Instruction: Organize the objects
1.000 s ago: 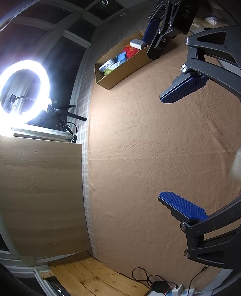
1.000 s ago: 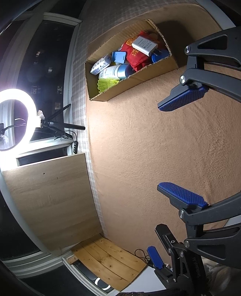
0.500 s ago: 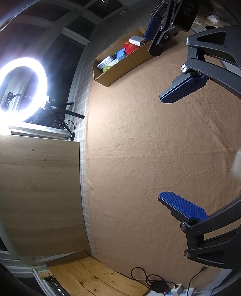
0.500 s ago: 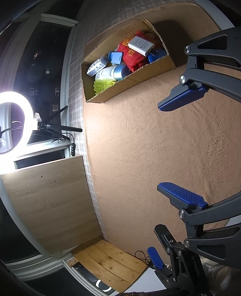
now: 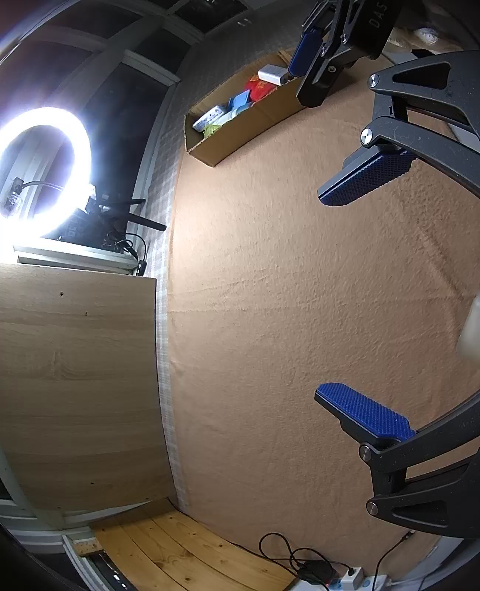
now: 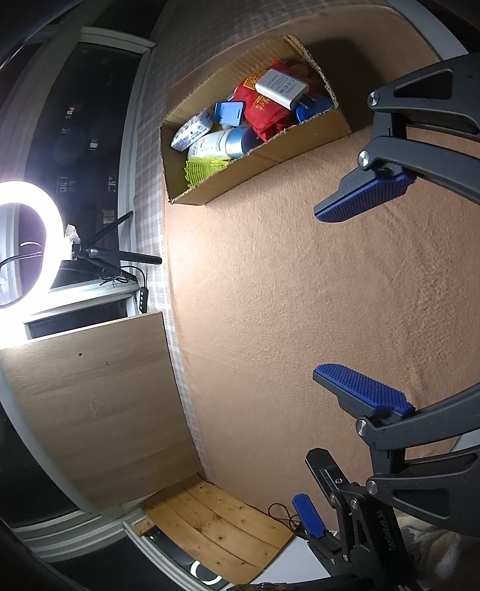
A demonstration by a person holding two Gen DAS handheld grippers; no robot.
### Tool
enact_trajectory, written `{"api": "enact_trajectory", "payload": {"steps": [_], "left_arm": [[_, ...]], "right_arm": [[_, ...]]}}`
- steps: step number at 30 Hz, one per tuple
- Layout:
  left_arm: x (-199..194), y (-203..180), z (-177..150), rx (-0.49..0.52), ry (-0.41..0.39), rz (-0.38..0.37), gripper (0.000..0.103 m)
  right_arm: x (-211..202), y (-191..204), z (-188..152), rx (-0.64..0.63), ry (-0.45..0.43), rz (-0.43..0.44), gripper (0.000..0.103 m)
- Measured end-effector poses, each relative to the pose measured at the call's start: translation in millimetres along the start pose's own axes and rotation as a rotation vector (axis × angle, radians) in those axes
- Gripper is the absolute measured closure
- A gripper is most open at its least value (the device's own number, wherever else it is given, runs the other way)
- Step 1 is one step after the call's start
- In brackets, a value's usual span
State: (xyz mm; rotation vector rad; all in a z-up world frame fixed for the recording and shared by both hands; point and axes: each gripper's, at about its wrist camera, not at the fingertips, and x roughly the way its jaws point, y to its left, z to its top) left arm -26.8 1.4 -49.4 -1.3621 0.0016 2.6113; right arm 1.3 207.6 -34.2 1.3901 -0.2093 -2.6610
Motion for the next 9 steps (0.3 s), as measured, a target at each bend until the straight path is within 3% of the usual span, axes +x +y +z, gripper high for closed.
{"api": "enact_trajectory", "payload": {"steps": [9], "left_arm": [[12,5,-3,-0.006,0.008,0.018,0.003]], "right_arm": [[15,-1,1,0.009,0.030,-0.003,0.027]]}}
